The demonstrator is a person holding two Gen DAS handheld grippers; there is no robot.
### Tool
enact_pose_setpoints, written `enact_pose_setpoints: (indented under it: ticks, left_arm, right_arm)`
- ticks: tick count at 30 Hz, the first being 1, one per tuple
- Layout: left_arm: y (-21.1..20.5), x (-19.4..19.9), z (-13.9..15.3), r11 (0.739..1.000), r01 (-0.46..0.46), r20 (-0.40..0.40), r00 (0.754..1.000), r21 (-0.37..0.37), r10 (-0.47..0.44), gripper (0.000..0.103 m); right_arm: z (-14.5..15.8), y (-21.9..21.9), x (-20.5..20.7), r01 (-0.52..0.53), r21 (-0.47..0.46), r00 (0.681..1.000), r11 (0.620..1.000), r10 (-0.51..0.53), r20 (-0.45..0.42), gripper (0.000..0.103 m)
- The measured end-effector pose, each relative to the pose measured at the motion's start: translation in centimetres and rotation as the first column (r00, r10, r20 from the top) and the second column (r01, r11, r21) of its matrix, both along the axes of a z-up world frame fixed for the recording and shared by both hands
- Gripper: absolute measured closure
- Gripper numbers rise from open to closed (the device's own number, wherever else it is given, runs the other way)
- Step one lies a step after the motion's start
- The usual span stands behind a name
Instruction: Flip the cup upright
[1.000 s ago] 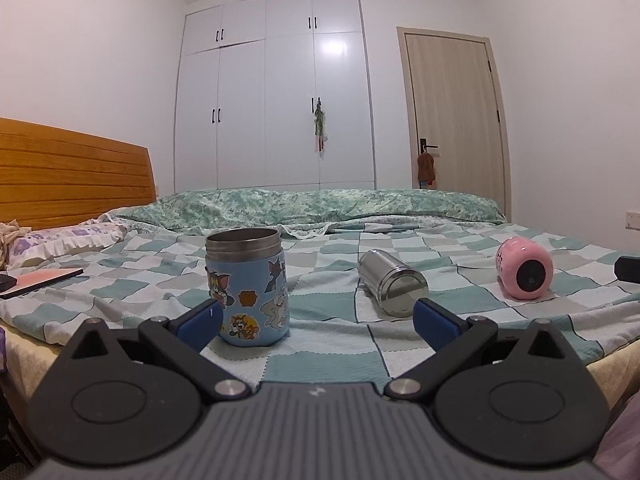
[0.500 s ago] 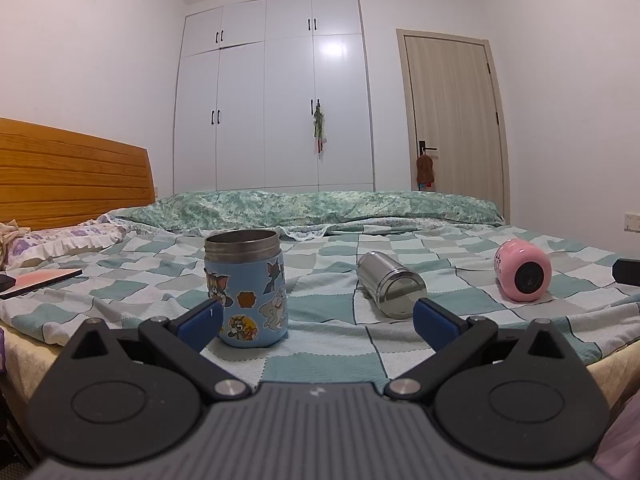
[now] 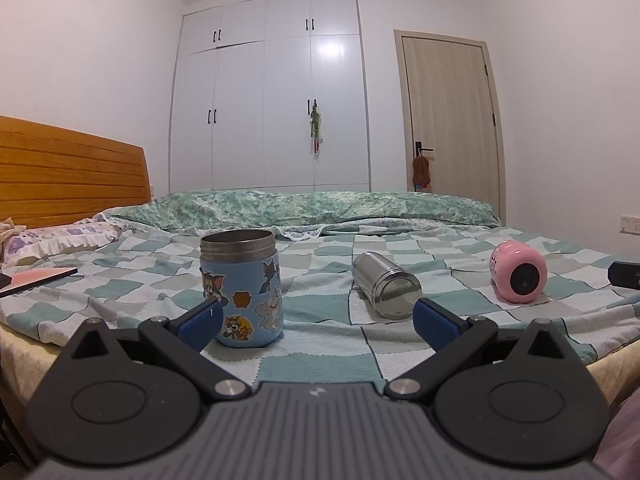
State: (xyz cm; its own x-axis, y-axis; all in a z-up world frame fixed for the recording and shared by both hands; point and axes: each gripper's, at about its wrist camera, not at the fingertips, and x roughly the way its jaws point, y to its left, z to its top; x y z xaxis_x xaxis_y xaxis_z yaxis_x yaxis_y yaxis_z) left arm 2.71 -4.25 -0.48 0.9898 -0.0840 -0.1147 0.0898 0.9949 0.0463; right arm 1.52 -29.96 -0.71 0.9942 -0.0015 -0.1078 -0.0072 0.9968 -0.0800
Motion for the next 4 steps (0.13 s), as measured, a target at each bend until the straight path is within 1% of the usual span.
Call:
enact_pose_setpoints:
  ticks: [4]
  left_arm:
    - [-0.08, 0.07, 0.03, 1.0, 0.001, -0.001, 1.0, -0.007, -0.001, 0.0]
  right_arm:
    - [-0.03, 0.04, -0.05, 0.0, 0.0, 1.0, 1.0, 0.0, 0.0, 0.0]
